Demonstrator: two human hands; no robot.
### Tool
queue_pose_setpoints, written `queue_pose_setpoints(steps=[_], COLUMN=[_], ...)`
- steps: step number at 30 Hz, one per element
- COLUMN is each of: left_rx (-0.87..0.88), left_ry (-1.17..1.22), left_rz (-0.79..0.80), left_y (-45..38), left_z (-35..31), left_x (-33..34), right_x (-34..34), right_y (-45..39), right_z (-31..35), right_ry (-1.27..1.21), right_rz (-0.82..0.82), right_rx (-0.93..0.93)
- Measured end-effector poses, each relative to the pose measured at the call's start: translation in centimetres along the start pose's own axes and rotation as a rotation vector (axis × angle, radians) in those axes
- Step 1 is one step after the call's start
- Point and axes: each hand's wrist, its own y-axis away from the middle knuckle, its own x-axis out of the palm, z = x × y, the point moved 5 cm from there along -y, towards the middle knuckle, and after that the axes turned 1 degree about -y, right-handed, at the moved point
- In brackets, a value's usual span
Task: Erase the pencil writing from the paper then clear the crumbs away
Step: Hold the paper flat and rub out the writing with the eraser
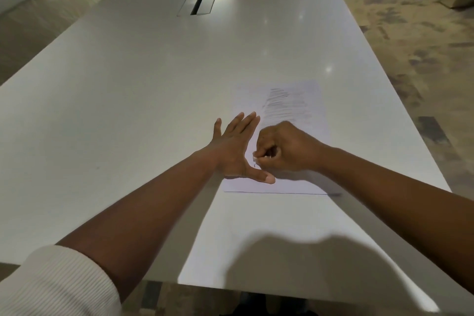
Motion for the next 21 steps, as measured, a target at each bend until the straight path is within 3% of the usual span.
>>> queue_pose_setpoints(steps=[7,13,21], left_rx=[0.001,0.006,0.006], left_ry=[-0.004,0.016,0.015], left_rz=[-0.013,-0.028,-0.016], left_y=[-0.1,-0.1,-0.1], left_z=[0.2,0.3,0.1], left_x=[0.0,0.1,-0.1], right_x=[-2.4,-3.1,-2.8], right_y=[-2.5,-2.0,-2.7], right_z=[-2.4,-6.0,-5.4], right_ry=[0.074,-0.145,-0.111], right_rz=[-0.162,-0.231,-0.130], right_rx=[0.122,0.399,0.444])
